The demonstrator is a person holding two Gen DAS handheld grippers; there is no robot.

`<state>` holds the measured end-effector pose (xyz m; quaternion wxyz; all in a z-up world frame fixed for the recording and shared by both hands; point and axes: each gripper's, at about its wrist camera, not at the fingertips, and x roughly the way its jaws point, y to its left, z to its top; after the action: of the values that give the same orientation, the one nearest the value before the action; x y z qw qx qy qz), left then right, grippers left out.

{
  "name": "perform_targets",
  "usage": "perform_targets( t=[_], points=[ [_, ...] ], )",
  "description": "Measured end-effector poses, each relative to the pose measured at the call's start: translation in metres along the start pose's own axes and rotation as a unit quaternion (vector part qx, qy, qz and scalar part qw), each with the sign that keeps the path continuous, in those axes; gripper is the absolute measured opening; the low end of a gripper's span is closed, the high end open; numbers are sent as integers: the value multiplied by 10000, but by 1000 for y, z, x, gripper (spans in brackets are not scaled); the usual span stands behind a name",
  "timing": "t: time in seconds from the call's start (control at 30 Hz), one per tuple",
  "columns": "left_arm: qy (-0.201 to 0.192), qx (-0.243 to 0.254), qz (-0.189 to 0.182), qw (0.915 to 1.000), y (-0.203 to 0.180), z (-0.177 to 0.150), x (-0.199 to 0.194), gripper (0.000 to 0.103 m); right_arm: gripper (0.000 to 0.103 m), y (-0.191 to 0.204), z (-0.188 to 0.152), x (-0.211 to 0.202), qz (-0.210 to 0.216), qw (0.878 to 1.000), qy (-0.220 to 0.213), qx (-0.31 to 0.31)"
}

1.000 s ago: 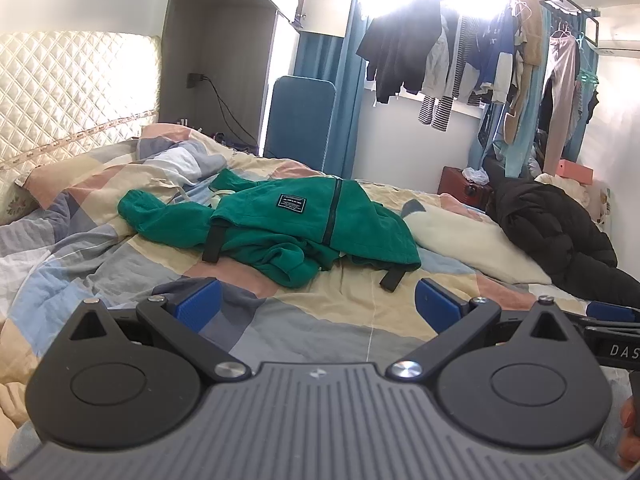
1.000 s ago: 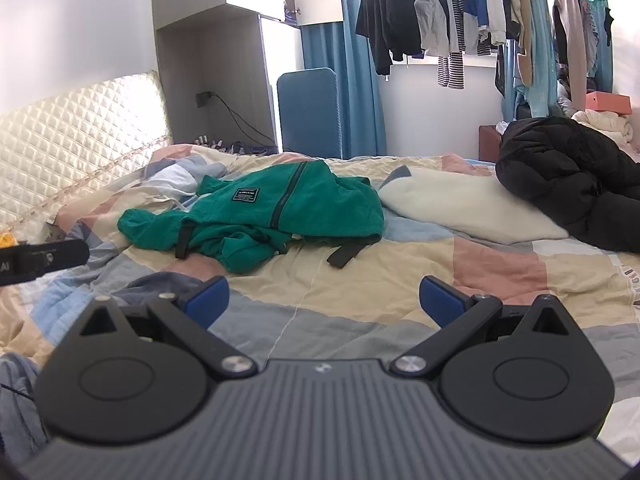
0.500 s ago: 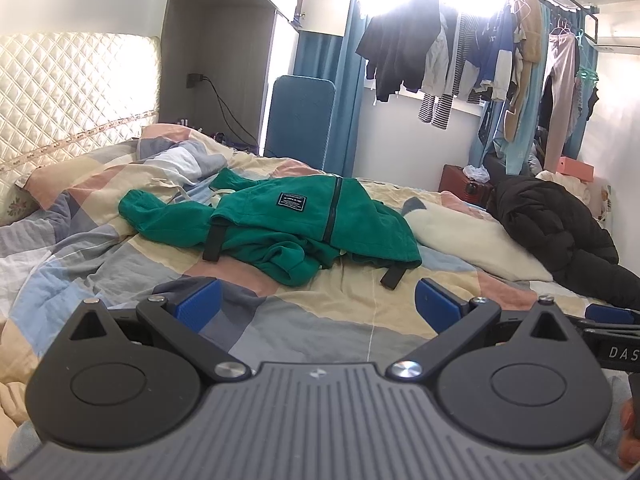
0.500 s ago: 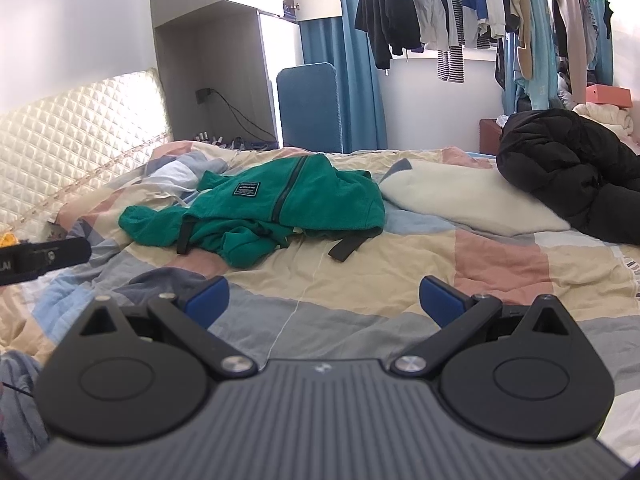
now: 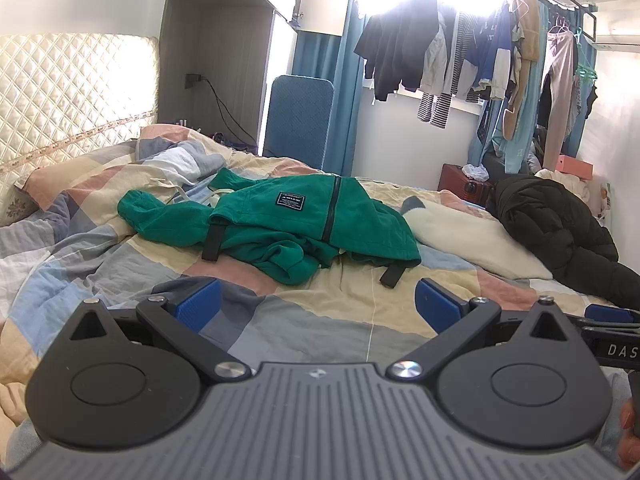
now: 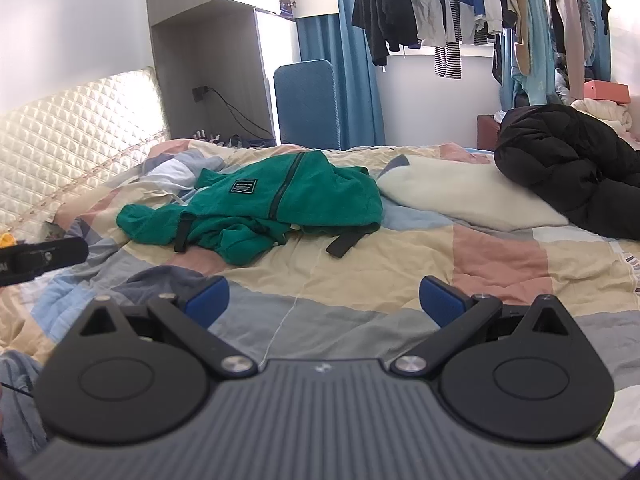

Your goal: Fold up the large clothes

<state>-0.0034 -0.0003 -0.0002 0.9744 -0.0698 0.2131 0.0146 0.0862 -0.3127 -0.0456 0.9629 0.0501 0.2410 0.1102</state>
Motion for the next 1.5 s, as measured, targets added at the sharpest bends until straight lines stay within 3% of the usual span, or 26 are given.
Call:
perform_targets(
  t=[0.17, 1.07, 1.5],
  points=[
    [-58, 159, 166, 9997, -5, -3, 1, 103, 103, -1, -1, 0, -13, 10000, -17, -11],
    [-12, 85, 8, 10000, -5, -3, 1, 103, 103, -3, -1, 2, -28, 9999, 99, 75],
    [173, 21, 221, 9996, 8, 22, 43, 103, 103, -2, 27, 39, 91, 9994, 257, 195]
  ],
)
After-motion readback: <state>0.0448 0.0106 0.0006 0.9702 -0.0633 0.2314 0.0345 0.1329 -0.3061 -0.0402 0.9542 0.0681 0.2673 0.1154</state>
